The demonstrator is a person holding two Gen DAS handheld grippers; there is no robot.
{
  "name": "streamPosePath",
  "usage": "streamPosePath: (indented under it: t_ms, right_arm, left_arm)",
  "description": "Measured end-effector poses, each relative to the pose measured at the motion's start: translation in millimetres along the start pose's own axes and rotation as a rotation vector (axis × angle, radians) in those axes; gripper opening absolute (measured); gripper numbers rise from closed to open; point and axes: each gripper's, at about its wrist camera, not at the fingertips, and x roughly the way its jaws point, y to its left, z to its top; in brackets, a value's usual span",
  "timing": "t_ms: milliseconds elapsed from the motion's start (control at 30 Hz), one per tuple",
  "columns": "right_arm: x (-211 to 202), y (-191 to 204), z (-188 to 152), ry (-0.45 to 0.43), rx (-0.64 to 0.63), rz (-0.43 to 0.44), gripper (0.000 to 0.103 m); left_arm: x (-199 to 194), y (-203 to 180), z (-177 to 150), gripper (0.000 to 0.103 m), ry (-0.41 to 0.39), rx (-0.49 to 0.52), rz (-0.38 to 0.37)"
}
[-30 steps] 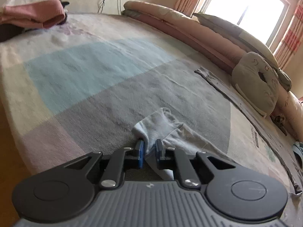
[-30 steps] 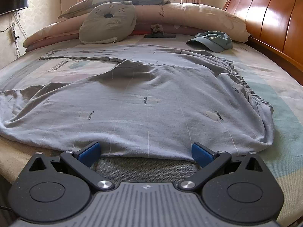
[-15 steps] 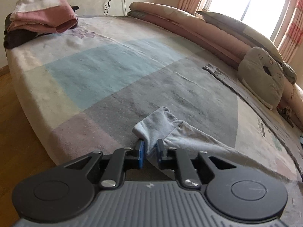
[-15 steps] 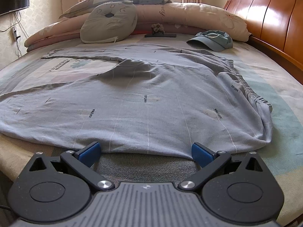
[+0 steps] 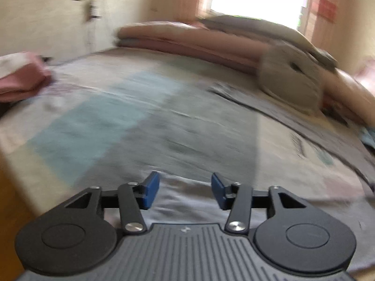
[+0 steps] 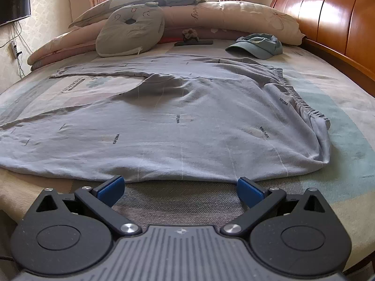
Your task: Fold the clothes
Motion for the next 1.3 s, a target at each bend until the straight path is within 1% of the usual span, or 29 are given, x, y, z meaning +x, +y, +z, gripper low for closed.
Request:
streamPosePath:
  t_ms: [100, 133, 200, 233, 267, 333, 400, 433, 467, 533, 567, 667, 700, 767, 833, 900, 967, 1000, 1067, 1100, 1200, 1233, 1300]
  right_arm:
    - [-1.2, 0.2, 0.8, 0.005, 0.002, 0.003, 0.103]
    - [-1.7, 0.0, 1.1, 0.007, 0.004, 0.004, 0.103]
    - [-3.0, -0.7, 1.3, 0.011, 0.006, 0.003, 0.103]
    - [-4.1, -1.3, 1.2, 0.011, 0.008, 0.001, 0.103]
    - [-5.3, -2.1, 0.8, 0.010, 0.011, -0.001, 0.103]
    - [-6.6, -5.5, 0.5, 0.009, 0.021, -0.002, 0.103]
    - [-6.4, -9.2, 0.5, 0.009, 0.036, -0.004, 0.103]
    - [-5.8, -10.8, 0.6, 0.011, 0.044, -0.005, 0.103]
    - [-5.3, -12.2, 0.5, 0.012, 0.051, -0.006, 0.103]
    - [-4.7, -12.4, 0.5, 0.011, 0.057, -0.007, 0.103]
    - [-4.5, -12.3, 0.6, 0.011, 0.059, -0.008, 0.103]
    - [-4.6, -9.0, 0.3, 0.010, 0.052, -0.001, 0.103]
    - [-4.7, -7.7, 0.1, 0.010, 0.046, -0.002, 0.103]
    - [-4.8, -5.7, -0.8, 0.012, 0.034, -0.002, 0.103]
    - [-5.9, -6.0, -1.2, 0.013, 0.032, -0.001, 0.103]
    - [-7.1, -6.6, -1.5, 0.013, 0.032, 0.001, 0.103]
    - [-9.0, -9.8, -2.2, 0.012, 0.042, 0.002, 0.103]
    - [-10.0, -11.6, -2.6, 0.011, 0.047, 0.003, 0.103]
    - [-10.4, -15.6, -4.7, 0.011, 0.058, 0.003, 0.103]
    - [-10.5, -17.6, -5.9, 0.011, 0.063, 0.003, 0.103]
    - [-10.7, -20.0, -9.5, 0.004, 0.062, 0.001, 0.103]
    - [-10.4, -18.9, -10.3, 0.003, 0.055, -0.004, 0.103]
    - [-9.2, -15.6, -11.3, 0.004, 0.035, -0.019, 0.103]
  left_arm:
    - [22.1, -21.5, -5.1, 0.053, 0.038, 0.081, -0.058]
    - [26.9, -25.0, -7.7, 0.053, 0.038, 0.098, -0.071]
    - [34.7, -26.9, -12.8, 0.056, 0.048, 0.118, -0.099]
    - [37.8, -25.4, -15.5, 0.056, 0.059, 0.119, -0.096]
    - [41.0, -22.6, -19.6, 0.056, 0.072, 0.117, -0.073]
    - [45.6, -13.6, -23.6, 0.055, 0.095, 0.121, 0.014]
    - [43.0, -1.5, -24.5, 0.054, 0.076, 0.101, 0.002]
    - [40.0, 0.2, -22.9, 0.055, 0.080, 0.084, 0.006]
    - [36.7, -3.2, -21.1, 0.055, 0.084, 0.098, 0.028]
    - [28.3, -14.0, -18.2, 0.060, 0.082, 0.142, 0.063]
    - [22.0, -20.2, -17.9, 0.063, 0.075, 0.167, 0.042]
    - [3.1, -42.4, -22.7, 0.074, 0.050, 0.238, -0.093]
    - [-2.5, -50.9, -26.1, 0.075, 0.042, 0.268, -0.134]
    - [-3.1, -66.1, -34.6, 0.075, 0.049, 0.325, -0.160]
    - [0.1, -73.6, -45.3, 0.075, 0.069, 0.363, -0.138]
    - [8.1, -69.5, -53.0, 0.076, 0.118, 0.330, -0.098]
    - [8.9, -53.4, -55.2, 0.080, 0.139, 0.228, -0.089]
    - [9.1, -45.8, -56.0, 0.080, 0.149, 0.182, -0.081]
    - [5.1, -38.5, -55.1, 0.080, 0.174, 0.172, -0.003]
    - [2.1, -37.0, -53.8, 0.080, 0.182, 0.169, 0.018]
    - [-10.3, -40.7, -46.4, 0.080, 0.163, 0.164, -0.001]
    - [-16.4, -45.9, -44.4, 0.080, 0.146, 0.174, -0.023]
    - [-24.9, -60.0, -40.1, 0.085, 0.115, 0.198, -0.065]
